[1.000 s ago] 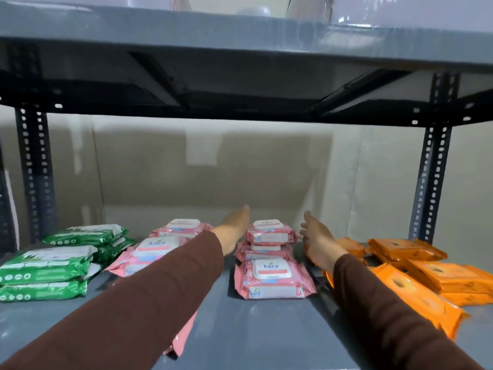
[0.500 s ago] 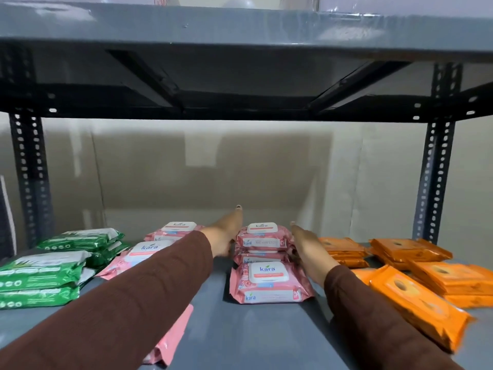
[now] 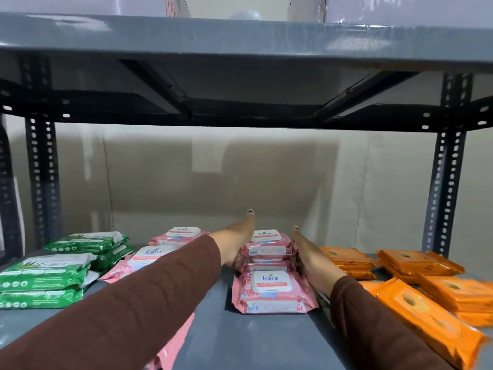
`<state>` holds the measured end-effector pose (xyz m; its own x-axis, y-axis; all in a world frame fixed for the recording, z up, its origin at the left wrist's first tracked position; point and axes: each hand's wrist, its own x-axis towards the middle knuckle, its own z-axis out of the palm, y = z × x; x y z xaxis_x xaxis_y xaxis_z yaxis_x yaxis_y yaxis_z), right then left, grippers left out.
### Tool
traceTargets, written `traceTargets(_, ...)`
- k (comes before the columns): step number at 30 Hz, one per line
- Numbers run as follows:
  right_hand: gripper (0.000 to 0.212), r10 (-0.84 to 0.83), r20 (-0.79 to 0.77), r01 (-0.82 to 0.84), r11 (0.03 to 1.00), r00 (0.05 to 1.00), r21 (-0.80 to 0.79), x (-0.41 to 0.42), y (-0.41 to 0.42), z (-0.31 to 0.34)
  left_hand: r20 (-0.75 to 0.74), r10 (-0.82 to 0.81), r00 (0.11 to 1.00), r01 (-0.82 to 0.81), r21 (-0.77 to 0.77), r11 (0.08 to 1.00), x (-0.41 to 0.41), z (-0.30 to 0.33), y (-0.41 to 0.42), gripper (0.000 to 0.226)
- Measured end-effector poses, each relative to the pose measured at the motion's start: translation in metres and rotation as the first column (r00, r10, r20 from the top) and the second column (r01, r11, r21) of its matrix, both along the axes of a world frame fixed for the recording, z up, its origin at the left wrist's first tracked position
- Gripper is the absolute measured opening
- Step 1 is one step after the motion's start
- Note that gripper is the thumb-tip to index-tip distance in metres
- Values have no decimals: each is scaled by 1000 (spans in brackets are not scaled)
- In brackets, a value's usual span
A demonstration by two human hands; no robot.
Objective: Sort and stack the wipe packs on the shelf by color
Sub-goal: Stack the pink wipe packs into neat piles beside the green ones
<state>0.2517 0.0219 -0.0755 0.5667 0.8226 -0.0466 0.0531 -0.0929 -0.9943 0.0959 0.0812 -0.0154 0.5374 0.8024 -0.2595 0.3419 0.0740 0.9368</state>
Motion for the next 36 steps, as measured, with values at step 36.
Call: traceTargets(36, 71, 448, 500, -540, 840, 741, 49, -145, -96, 39, 362, -10, 932, -87, 253, 964, -228, -36, -98, 26)
